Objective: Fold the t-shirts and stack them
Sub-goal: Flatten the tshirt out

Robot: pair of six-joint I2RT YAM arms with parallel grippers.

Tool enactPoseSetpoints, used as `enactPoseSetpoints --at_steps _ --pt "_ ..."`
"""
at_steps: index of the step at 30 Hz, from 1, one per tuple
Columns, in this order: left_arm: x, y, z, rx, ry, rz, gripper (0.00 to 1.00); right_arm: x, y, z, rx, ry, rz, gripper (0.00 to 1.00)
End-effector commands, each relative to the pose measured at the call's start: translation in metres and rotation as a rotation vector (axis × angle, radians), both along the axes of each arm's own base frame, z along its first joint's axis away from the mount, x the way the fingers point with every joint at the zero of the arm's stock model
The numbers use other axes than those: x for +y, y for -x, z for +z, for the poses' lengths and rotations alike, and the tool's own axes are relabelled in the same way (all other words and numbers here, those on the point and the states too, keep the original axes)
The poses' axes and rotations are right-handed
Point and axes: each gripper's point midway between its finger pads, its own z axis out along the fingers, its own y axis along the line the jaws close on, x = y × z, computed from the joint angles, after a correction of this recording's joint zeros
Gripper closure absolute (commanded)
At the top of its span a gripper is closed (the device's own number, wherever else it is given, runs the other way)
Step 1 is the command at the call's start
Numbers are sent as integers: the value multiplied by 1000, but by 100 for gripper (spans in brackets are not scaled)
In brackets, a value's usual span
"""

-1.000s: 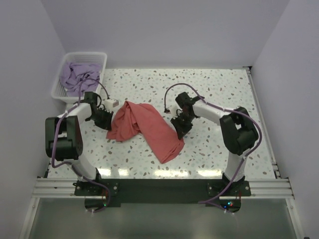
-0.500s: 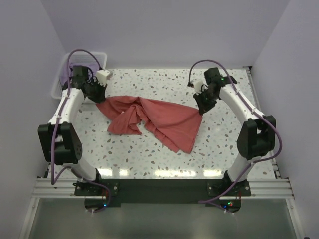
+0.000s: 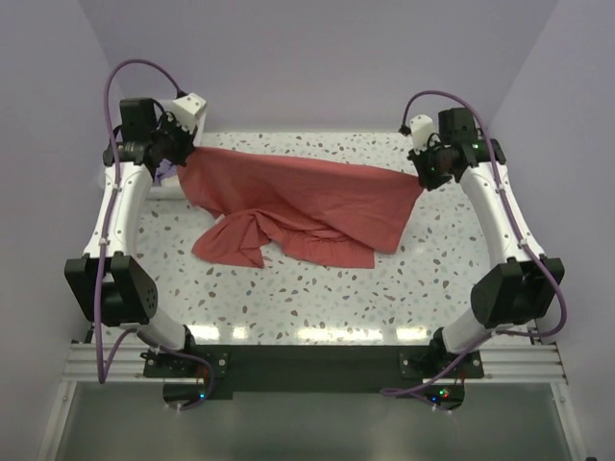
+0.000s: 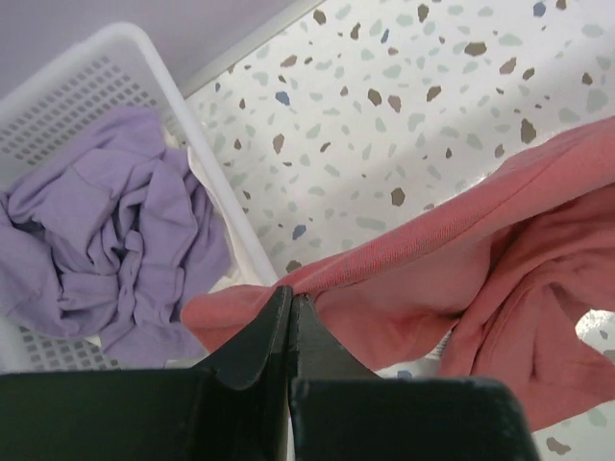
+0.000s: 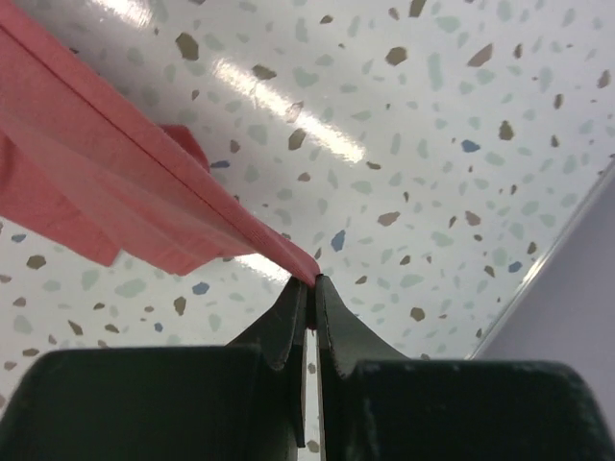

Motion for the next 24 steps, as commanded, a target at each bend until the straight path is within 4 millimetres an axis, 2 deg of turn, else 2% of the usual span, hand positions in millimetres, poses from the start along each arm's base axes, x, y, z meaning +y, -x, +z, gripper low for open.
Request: enactPoseSetpoints --at_steps 1,2,5,6,8,9,10,11,12,14,15,17,18,20,22,23,24 --pt "-5 -10 59 -165 18 -24 100 -21 -17 56 -214 55 -62 100" --pt "-10 -8 59 -161 27 -47 100 -21 -17 62 -236 54 -64 100" --pt "-33 9 45 -115 27 -174 100 -21 -9 58 -222 57 -49 100" --pt "-40 21 24 -53 27 -206 100 -21 0 50 -194 63 -41 100" --pt "-58 43 13 -35 22 -289 100 -21 13 37 -149 67 -21 100" --pt "-64 62 -17 41 30 -318 100 -23 27 25 -120 84 5 100" --pt "-76 81 -22 47 16 -373 100 -23 35 17 -104 93 27 100" --pt "-79 94 -37 68 -29 -424 100 -24 45 11 -89 103 51 100" --pt "-82 128 -75 190 -32 -473 100 -25 61 -11 -31 132 106 100" --pt "-88 170 -98 226 -108 -643 100 -27 85 -18 -18 155 170 100" --pt "-85 204 -120 314 -108 -678 100 -28 103 -40 45 175 225 100" --pt "-79 225 -135 360 -138 -721 100 -32 123 -50 66 199 271 100" --pt "-77 236 -144 403 -131 -720 100 -35 134 -64 102 214 286 100" --pt "-75 229 -144 418 -115 -640 100 -35 138 -72 117 213 283 100" --pt "-76 191 -127 353 -100 -565 100 -33 126 -67 93 195 242 100" --pt "-74 131 -98 280 -52 -383 100 -35 89 -60 64 195 169 100" --pt "-72 109 -70 182 -62 -369 100 -33 76 -45 4 184 146 100"
